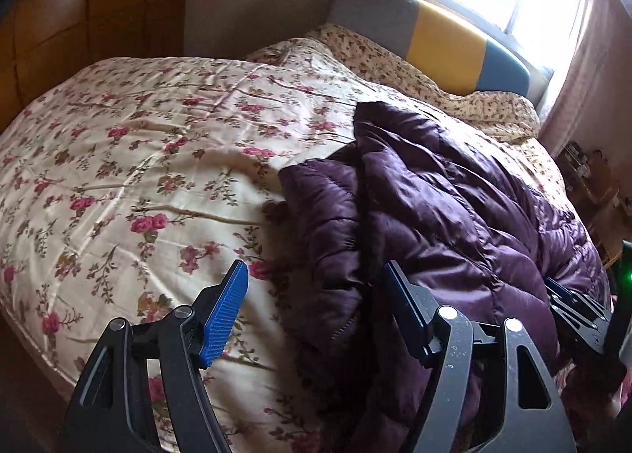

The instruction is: Fold large clothes

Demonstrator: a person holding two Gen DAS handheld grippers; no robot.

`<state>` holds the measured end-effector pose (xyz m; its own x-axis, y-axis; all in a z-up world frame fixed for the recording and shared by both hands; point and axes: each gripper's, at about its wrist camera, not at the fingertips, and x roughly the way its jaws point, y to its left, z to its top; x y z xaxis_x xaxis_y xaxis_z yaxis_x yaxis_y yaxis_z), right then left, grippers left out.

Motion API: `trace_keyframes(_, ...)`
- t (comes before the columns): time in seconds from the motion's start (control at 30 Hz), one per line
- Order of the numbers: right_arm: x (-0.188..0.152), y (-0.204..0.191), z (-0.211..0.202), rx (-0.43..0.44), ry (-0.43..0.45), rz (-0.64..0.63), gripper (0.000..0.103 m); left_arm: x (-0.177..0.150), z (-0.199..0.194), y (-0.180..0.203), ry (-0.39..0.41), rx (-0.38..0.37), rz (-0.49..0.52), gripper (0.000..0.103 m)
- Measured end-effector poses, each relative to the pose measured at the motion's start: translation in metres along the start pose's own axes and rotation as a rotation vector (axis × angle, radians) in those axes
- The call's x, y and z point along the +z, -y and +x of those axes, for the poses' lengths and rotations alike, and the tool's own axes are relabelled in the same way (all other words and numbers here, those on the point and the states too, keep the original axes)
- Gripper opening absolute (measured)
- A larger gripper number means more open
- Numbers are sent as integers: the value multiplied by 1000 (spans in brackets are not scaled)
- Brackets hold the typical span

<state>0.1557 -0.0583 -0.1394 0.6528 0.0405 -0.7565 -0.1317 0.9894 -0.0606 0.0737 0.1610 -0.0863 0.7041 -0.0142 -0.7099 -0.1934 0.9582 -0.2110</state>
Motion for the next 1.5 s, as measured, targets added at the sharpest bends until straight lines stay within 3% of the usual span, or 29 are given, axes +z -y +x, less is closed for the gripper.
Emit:
trace_keyframes(0.23,1,6,2,22,2,20,30,-2,-2,4,17,-65,-2,76)
trace_keyframes(0.3,2,7,3,23,6,14,30,-1,-1,2,13,-119,-20,76)
trace_keyframes(0.5,1,7,3,27,13,14,30,-2,18,-20,-92,-364,-196,76)
trace_keyframes(0.67,1,7,3,34,21,14,30,-5,32,-40,-138,-498,-360,76)
trace_keyframes(0.9,-1,7,2,41,27,16,30,-6,47,-49,-190,-620,-455,75)
trace_keyframes(0.93,-3,8,1,44,28,16,30,-6,49,-49,-194,-629,-462,73)
trace_keyframes(1.13,-2,8,1,45,30,17,30,-5,55,-48,-204,-673,-478,42)
trace_keyframes(1.27,-3,8,2,43,30,17,30,6,47,-38,-179,-715,-439,24)
trace_keyframes(1.5,-5,1,4,6,37,-5,30,38,8,2,-104,-775,-264,17)
